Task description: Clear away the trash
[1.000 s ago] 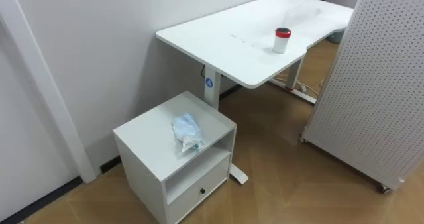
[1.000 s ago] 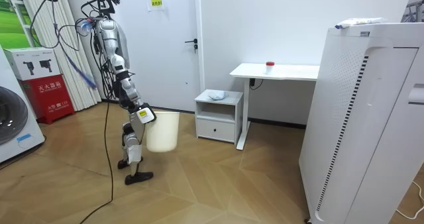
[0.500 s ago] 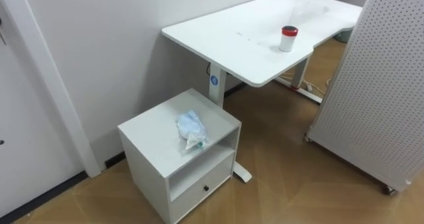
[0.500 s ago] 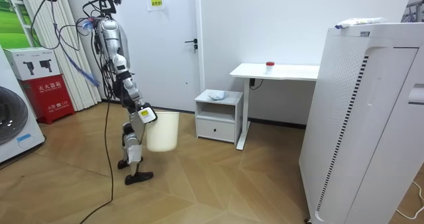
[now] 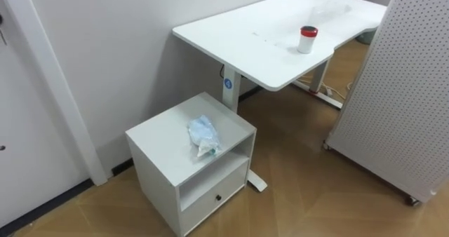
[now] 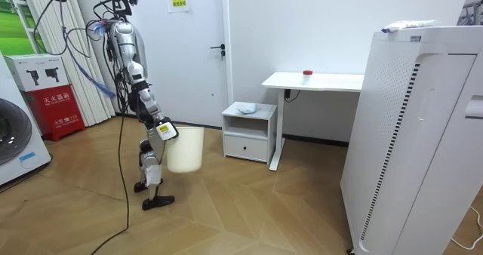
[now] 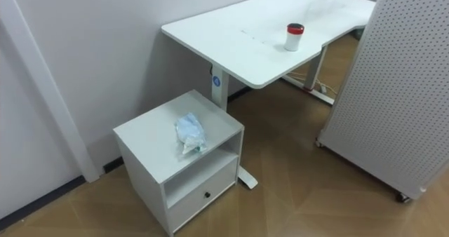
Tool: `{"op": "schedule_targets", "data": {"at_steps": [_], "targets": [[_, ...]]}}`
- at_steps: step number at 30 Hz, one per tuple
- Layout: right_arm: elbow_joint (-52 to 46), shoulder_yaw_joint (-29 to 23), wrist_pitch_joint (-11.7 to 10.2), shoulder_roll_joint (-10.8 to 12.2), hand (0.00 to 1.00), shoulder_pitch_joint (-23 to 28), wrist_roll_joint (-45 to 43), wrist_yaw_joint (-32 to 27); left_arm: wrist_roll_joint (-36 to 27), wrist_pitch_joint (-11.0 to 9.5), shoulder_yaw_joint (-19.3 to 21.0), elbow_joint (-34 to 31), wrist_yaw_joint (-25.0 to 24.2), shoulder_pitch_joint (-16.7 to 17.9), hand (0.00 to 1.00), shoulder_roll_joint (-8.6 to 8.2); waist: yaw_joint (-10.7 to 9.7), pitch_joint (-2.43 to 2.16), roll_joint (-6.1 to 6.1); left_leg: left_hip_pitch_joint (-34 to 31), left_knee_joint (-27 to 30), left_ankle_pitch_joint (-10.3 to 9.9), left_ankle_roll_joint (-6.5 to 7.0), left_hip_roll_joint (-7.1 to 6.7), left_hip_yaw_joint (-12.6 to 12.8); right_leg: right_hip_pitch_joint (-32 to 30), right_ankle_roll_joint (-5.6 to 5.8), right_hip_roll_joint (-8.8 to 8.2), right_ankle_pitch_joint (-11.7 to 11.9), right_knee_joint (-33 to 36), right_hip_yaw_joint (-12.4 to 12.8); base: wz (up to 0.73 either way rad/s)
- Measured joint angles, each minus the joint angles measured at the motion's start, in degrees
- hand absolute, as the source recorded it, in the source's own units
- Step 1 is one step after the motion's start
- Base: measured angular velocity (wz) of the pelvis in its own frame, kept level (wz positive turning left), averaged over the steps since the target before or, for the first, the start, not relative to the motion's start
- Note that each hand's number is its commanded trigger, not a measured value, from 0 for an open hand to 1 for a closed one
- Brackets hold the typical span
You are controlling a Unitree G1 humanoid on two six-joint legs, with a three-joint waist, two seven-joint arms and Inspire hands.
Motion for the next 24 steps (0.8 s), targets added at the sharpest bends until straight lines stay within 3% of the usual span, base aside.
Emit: {"op": "schedule_targets", "data": {"at_steps": [2, 4, 7, 9, 11, 12, 13, 14, 15, 16, 17, 18, 19, 20, 21, 24], "targets": [[-0.11, -0.68, 0.38, -0.04, 1.0, -0.1, -0.26, 0.03, 0.64, 0.2, 0.25, 0.78, 0.04, -0.11, 0.0, -0.02, -0.01, 0.02, -0.11, -0.57, 1.29, -0.56, -0.11, 0.18, 0.25, -0.78, -0.27, -0.11, -0.94, 1.72, -1.35, 0.0], [-0.66, -0.84, 0.37, -0.19, 1.0, -0.11, -0.26, 0.08, 1.01, 0.2, 0.69, 0.73, 0.03, -0.29, 0.0, 0.13, 0.02, -0.01, 0.13, -2.6, 6.32, -2.79, -0.64, 0.98, 0.6, -2.93, -0.83, -0.06, -3.07, 5.51, -3.03, -0.11], [-0.52, -0.89, 0.5, -0.27, 1.0, 0.02, -0.01, 0.24, 0.37, 0.46, 1.25, 1.03, -0.01, -0.4, 0.0, 0.67, -0.04, 0.16, -0.74, -6.9, 18.48, -4.17, -1.8, 2.01, 2.55, -4.87, -1.9, -0.45, -6.97, 11.57, -2.79, -0.15], [-0.49, -1.17, 0.46, -0.97, 1.0, 0.22, 0.23, 0.3, 0.46, 0.51, 1.25, 1.24, 0.0, -0.05, 0.0, 0.53, -0.08, 0.26, -0.23, -11.78, 31.17, -3.37, -1.81, 4.04, 1.68, -4.81, -3.38, -0.04, -9.63, 14.76, -2.03, -0.23], [-0.33, -1.18, 0.63, -1.18, 1.0, 0.11, 0.98, 0.01, 0.5, 0.51, 1.25, 1.22, 0.0, 0.45, 0.0, 0.37, -0.05, 0.31, -0.22, -14.65, 38.39, 0.18, -1.82, 4.4, 1.04, -3.95, -3.86, 0.21, -11.04, 16.23, -0.47, -0.14], [-0.48, -1.27, 0.76, -1.55, 1.0, 0.43, 1.68, -0.01, 0.42, 0.35, 1.16, 1.22, -0.04, 0.69, 0.0, 0.15, -0.3, 0.16, -0.41, -16.26, 39.09, -0.11, -1.41, 3.48, 0.68, -3.25, -4.02, 0.03, -11.9, 16.74, 1.02, 0.22], [-0.43, -1.3, 0.9, -2.06, 1.0, 0.66, 2.92, -0.25, 0.47, 0.31, 0.89, 1.08, -0.14, 0.54, 0.0, -0.03, -1.15, 0.12, -0.62, -19.09, 36.57, -1.07, -0.19, 2.15, 0.58, -2.99, -4.12, -0.38, -12.63, 16.91, 1.66, 0.3], [-0.42, -1.31, 1.13, -2.2, 1.0, 0.71, 3.63, -0.63, 0.47, 0.33, 0.83, 0.97, -0.15, 0.57, 0.0, -0.07, -1.43, 0.13, -0.75, -20.35, 34.4, -1.07, -0.21, 1.12, 0.42, -2.71, -4.04, -0.78, -12.94, 16.9, 2.07, 0.19], [-0.32, -1.23, 1.71, -2.58, 1.0, 0.85, 4.56, -1.37, 0.41, 0.36, 0.86, 0.57, -0.15, 1.0, 0.0, -0.14, -0.86, -0.03, -1.3, -22.27, 28.24, -0.68, -0.8, -0.94, 0.4, -2.24, -3.7, -1.57, -13.38, 16.46, 3.17, -0.11], [-0.27, -1.11, 1.73, -2.78, 1.0, 0.93, 4.57, -1.58, 0.29, 0.35, 0.88, 0.43, -0.15, 1.27, 0.0, -0.14, -0.46, -0.01, -1.28, -23.03, 24.3, -0.12, -1.07, -1.53, 0.27, -1.75, -3.47, -1.89, -13.47, 15.97, 3.53, -0.35], [-0.23, -1.04, 1.68, -2.93, 1.0, 1.25, 4.55, -1.92, -0.2, 0.34, 1.07, 0.23, -0.1, 1.79, 0.0, 0.05, 0.18, 0.03, -1.21, -24.2, 16.5, 2.5, -1.7, -1.77, 0.28, -0.47, -3.06, -2.41, -13.39, 14.86, 3.53, -0.44], [-0.19, -0.44, 1.71, -2.7, 1.0, 1.53, 4.49, -2.25, -0.52, 0.34, 1.16, 0.26, -0.06, 2.29, 0.0, 0.45, 0.46, -0.07, -1.68, -25.01, 12.32, 8.2, -1.06, -1.84, 0.31, 0.93, -2.61, -2.92, -13.78, 13.58, 4.05, -0.4], [-0.19, -0.44, 1.74, -2.59, 1.0, 1.62, 4.45, -2.35, -0.5, 0.29, 1.19, 0.26, -0.01, 2.46, 0.0, 0.49, 0.44, 0.01, -1.7, -24.97, 11.0, 10.39, -1.03, -1.95, 0.34, 1.69, -2.3, -3.19, -13.95, 12.76, 4.31, -0.21], [-0.28, -0.46, 1.73, -2.53, 1.0, 1.99, 4.45, -2.65, -0.5, -0.03, 1.16, 0.23, 0.09, 2.46, 0.0, 0.36, 0.05, -0.34, -2.19, -24.77, 10.92, 12.71, 0.48, -2.59, 0.75, 2.79, -1.47, -3.74, -14.25, 11.13, 4.4, -0.13], [-0.44, -0.45, 1.73, -2.3, 1.0, 2.35, 4.43, -2.93, -0.51, -0.83, 1.14, 0.19, 0.27, 2.37, 0.0, 0.33, 0.19, -0.52, -2.79, -25.01, 12.27, 12.04, 1.55, -3.17, 1.67, 3.11, -0.49, -4.37, -14.44, 10.2, 4.35, -0.13], [-0.63, -0.32, 0.81, -2.1, 1.0, 1.97, 3.74, -3.21, -0.86, -2.56, 0.89, -0.01, 0.93, 0.73, 0.0, 0.04, 0.17, 0.13, -3.07, -25.98, 18.13, 8.93, 2.64, -3.28, 1.52, 5.2, 2.04, -5.23, -12.0, 7.42, 4.05, -0.23]]}}
